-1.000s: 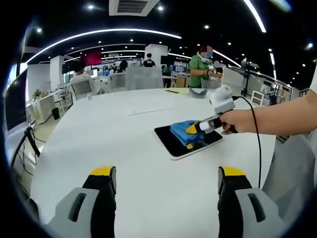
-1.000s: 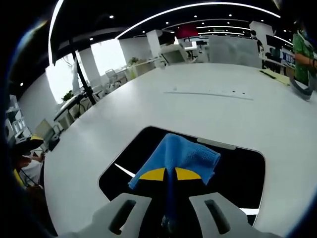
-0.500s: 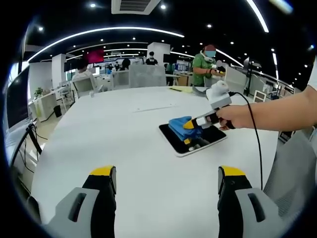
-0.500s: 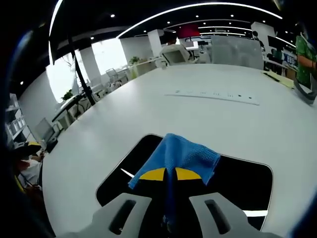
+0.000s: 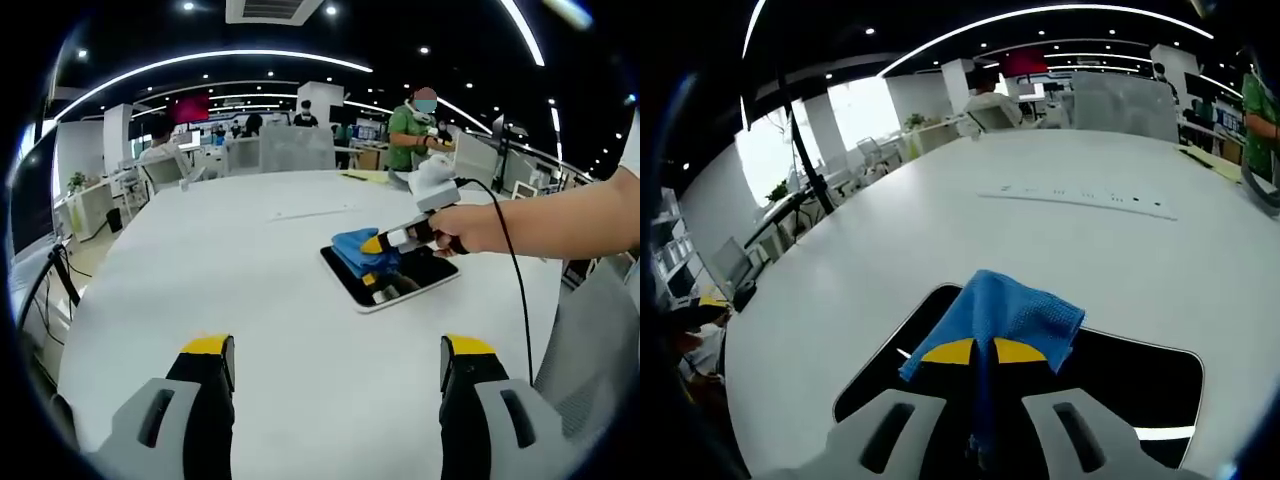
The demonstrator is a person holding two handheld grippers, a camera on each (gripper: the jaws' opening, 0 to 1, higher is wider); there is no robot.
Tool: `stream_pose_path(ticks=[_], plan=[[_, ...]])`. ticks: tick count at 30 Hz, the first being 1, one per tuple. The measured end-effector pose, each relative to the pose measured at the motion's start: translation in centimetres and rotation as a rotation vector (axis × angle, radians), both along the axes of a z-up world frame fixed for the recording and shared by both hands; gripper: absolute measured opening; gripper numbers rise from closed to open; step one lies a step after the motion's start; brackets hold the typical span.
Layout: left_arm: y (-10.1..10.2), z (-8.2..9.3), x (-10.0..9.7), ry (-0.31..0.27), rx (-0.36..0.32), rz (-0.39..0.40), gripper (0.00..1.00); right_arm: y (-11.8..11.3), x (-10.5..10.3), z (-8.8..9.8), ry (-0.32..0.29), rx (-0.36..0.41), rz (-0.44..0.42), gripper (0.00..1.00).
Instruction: Wipe the mirror surface with the cleaning cloth until all visible marks leave the cleaned area.
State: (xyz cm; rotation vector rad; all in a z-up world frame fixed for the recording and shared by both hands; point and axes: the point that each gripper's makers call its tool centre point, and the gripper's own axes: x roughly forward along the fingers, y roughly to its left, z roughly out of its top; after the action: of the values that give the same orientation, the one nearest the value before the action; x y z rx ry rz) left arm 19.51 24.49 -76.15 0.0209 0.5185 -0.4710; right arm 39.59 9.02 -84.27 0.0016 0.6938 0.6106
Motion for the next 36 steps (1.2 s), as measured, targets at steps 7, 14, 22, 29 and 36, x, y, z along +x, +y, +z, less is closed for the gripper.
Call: stream_pose_path(ticks=[7,14,22,29,36], plan=[[0.3,-0.2,0.2,0.003,-0.003,0.005,0.85,0.6,0.9,-0.2,0.000,-0.002,0.006,0.01],[0.3,-0.4,0.2,0.006,-0.005,0.004,0.85,1.3,0.6,0.0,0.002,0.000,0.011,0.01],[0.5,-0.3,0.1,0.004,-0.006,0.009,0.85,2.1,0.5,0.1,0.005,0.001,0.019,0.01],[0.6,-0.2,0.0,0.001,-0.005,0.011,0.85,3.0,0.0,0.1,0.011,0.014,0.034,0.01],[0.4,0.0,-0.1,-0.002,-0.006,0.012,0.85,3.0,-0.1,-0.1,0.006,0.021,0.035,0.01]])
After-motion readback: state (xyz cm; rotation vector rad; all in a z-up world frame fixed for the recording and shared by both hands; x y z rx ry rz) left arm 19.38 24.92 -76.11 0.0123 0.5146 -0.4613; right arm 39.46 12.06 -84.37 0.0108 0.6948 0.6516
